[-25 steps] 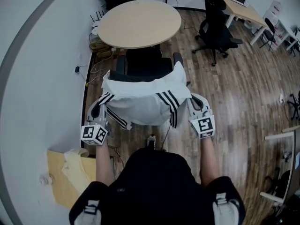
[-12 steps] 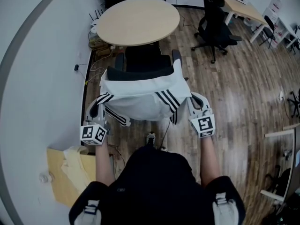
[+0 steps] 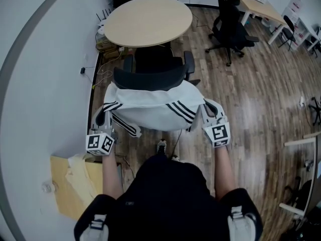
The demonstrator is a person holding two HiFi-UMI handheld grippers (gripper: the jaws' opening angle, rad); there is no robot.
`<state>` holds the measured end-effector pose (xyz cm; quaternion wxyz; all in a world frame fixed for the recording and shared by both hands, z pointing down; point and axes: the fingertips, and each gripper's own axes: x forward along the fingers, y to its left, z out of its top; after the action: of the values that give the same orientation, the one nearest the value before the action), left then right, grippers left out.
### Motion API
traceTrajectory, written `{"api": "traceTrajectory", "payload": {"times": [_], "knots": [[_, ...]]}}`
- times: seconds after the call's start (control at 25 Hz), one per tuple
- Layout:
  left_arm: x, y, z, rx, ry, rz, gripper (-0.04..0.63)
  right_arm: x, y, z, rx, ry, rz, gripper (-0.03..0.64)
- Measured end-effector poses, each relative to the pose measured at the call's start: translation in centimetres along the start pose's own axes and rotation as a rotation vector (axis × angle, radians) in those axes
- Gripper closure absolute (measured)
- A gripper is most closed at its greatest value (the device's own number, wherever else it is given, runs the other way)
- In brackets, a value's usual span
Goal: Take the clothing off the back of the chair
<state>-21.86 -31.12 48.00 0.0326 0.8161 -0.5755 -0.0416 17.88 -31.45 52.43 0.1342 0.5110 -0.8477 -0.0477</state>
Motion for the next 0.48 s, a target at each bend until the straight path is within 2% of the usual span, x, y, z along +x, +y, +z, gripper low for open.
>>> {"api": "traceTrajectory", "payload": {"times": [0.48], "knots": [[-3.2,-2.2,-0.1,-0.002,-0.015,0.022,0.586,-2.5,0.4,-0.8,-0.006,-0.002,0.025,0.620]]}}
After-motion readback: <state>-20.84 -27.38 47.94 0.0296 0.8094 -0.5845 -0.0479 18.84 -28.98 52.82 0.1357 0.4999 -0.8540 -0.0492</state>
